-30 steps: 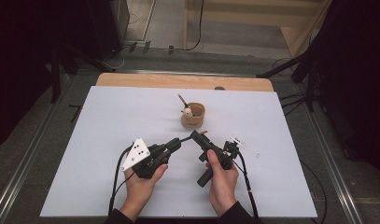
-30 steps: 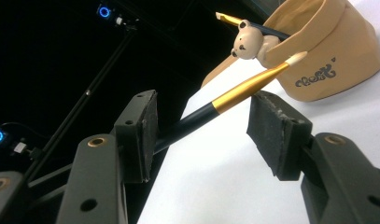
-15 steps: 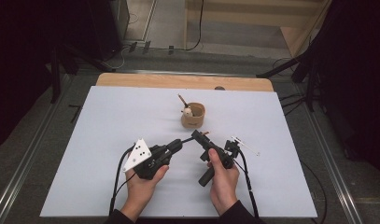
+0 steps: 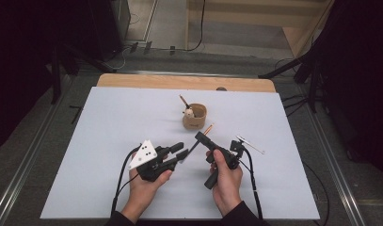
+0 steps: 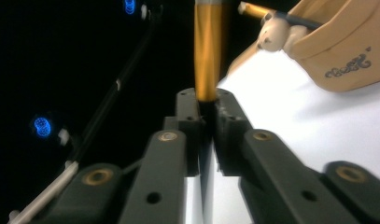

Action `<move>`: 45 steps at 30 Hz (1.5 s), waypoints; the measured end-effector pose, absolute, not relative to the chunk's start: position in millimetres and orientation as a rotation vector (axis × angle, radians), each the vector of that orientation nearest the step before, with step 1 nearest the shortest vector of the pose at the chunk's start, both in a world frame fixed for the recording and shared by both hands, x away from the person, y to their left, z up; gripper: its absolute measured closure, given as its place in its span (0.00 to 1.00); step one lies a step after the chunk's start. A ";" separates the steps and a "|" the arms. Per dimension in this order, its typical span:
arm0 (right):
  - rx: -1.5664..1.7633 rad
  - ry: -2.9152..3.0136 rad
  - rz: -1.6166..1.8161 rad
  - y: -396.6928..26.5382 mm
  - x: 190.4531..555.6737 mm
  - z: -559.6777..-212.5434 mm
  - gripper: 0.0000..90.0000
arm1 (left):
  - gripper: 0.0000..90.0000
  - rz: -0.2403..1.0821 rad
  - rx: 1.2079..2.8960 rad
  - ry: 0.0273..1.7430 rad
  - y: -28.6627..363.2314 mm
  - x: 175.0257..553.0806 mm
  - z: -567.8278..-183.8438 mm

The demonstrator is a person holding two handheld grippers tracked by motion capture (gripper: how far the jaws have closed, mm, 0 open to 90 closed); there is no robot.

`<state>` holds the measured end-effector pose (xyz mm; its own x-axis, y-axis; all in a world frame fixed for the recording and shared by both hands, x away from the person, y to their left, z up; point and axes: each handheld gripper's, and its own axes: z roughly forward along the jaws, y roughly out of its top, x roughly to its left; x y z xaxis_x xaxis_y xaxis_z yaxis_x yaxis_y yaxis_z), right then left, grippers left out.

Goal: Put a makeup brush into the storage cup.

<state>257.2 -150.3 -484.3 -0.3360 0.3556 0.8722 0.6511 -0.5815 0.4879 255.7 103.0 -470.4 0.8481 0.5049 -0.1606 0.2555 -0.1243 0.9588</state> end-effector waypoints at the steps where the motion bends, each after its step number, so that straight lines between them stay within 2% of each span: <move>1: -1.640 -1.347 -2.037 -149.7 256.9 -481.7 0.94 | 0.54 0.228 1.720 0.596 102.3 256.0 -471.3; 3: -1.640 -1.458 -2.057 -147.1 256.4 -478.0 0.94 | 0.44 0.229 1.732 0.614 101.8 255.7 -471.1; 6: -1.625 -1.543 -2.098 -142.6 254.6 -475.1 0.94 | 0.20 0.198 1.737 0.622 105.2 257.2 -470.3; 8: -1.635 -1.633 -2.123 -139.8 253.6 -473.6 0.94 | 0.13 0.155 1.733 0.601 110.8 259.2 -469.7; 10: -1.642 -1.696 -2.137 -138.7 253.3 -473.0 0.94 | 0.00 0.134 1.734 0.579 115.6 260.9 -469.2; 29: -1.624 -2.035 -2.220 -135.3 252.3 -468.0 0.93 | 0.00 0.217 1.705 0.643 156.8 266.4 -464.3; 34: -1.627 -2.052 -2.224 -137.0 252.5 -467.1 0.93 | 0.00 0.245 1.677 0.609 171.4 262.3 -461.8; 45: -1.605 -2.108 -2.238 -139.0 253.0 -464.1 0.93 | 0.00 0.322 1.648 0.646 204.1 254.1 -462.4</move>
<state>253.0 -139.0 -464.1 -0.5299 0.7550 0.3862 0.3402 -0.2278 0.9123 254.1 204.1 -462.4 0.8025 0.5779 -0.1486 0.2292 -0.0687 0.9710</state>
